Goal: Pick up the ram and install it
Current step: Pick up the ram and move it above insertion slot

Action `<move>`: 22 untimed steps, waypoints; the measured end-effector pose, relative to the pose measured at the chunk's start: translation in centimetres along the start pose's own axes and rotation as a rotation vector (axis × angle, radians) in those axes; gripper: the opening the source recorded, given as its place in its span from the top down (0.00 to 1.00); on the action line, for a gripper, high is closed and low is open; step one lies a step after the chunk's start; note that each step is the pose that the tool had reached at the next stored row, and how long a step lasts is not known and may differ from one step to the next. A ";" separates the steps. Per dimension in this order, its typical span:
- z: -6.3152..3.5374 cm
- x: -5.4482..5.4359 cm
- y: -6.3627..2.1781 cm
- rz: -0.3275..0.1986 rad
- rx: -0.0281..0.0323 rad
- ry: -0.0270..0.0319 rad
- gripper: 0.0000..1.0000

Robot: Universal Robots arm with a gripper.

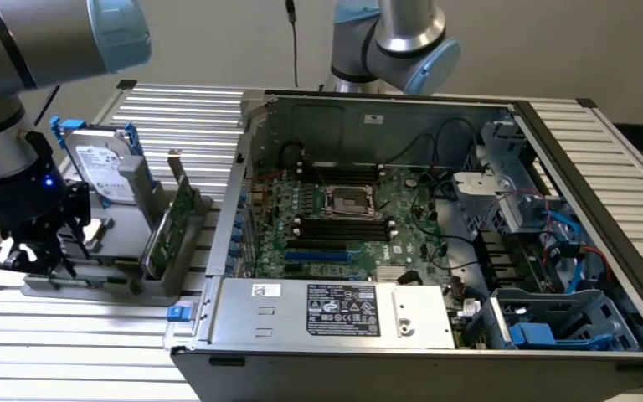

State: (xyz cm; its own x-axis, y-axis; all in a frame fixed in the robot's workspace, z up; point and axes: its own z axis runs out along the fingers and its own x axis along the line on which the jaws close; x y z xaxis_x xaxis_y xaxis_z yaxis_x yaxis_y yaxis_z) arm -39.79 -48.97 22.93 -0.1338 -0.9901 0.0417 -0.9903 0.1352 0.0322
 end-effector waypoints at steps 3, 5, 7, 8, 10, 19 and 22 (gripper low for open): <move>0.39 0.1 -0.02 -0.004 0.0021 0.0005 0.64; 0.60 0.1 -0.04 -0.008 0.0043 0.0009 0.64; 0.80 0.1 -0.05 -0.013 0.0071 0.0014 0.64; 0.91 0.2 -0.06 -0.016 0.0088 0.0015 0.64; 1.09 0.2 -0.08 -0.024 0.0127 0.0017 0.64; 2.00 0.1 -0.13 -0.067 0.0337 0.0018 0.64; 2.52 0.1 -0.14 -0.071 0.0365 0.0017 0.64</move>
State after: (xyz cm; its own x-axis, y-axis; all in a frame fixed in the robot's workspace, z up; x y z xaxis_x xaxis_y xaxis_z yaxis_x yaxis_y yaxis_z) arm -39.76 -49.19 20.41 -0.0636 -0.9971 0.0423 -0.9980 0.0636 -0.0013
